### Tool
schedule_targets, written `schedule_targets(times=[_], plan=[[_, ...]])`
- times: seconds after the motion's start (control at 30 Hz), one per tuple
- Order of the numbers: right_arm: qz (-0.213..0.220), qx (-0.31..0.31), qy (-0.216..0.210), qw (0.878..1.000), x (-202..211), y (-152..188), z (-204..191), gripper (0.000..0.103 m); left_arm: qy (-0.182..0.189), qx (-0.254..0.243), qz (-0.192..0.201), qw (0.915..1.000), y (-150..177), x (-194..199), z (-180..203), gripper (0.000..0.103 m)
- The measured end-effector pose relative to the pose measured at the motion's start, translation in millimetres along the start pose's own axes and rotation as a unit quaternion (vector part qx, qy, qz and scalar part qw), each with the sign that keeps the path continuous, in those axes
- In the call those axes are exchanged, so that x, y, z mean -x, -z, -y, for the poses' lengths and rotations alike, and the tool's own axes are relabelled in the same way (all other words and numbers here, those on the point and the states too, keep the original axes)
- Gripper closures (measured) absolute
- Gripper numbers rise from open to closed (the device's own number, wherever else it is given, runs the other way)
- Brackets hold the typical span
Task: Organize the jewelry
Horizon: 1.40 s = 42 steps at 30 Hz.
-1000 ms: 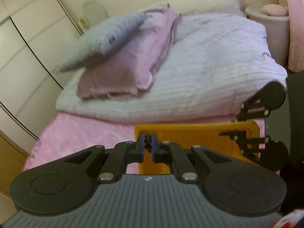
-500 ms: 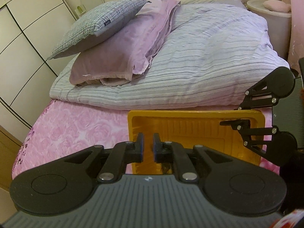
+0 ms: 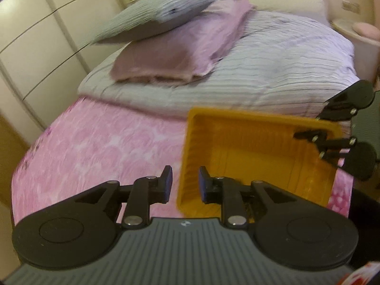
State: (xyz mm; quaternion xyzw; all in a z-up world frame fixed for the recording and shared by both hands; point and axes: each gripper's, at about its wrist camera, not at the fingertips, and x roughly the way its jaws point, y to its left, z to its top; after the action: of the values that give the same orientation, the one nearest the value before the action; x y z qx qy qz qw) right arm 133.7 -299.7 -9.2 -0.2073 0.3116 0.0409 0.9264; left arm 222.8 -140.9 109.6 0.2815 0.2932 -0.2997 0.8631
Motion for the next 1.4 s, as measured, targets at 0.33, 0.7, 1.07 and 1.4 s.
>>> schedule_targets(times=[0.33, 0.7, 1.07, 1.4], plan=[[-0.003, -0.002, 0.0, 1.0, 1.1, 4.2, 1.0, 0.1, -0.063, 0.118, -0.02, 0.9908, 113.1, 32.5, -35.7, 0.067], [-0.004, -0.007, 0.003, 1.0, 1.5, 6.3, 0.4, 0.1, -0.1, 0.224, -0.04, 0.9687, 220.7, 39.3, -13.6, 0.067], [-0.01, -0.01, 0.001, 1.0, -0.2, 6.6, 2.2, 0.1, -0.119, 0.316, -0.029, 0.9408, 253.6, 4.1, 25.8, 0.07], [-0.013, -0.008, 0.003, 1.0, -2.0, 6.7, 1.9, 0.1, -0.119, 0.331, -0.03, 0.9358, 251.1, -13.1, 26.2, 0.085]])
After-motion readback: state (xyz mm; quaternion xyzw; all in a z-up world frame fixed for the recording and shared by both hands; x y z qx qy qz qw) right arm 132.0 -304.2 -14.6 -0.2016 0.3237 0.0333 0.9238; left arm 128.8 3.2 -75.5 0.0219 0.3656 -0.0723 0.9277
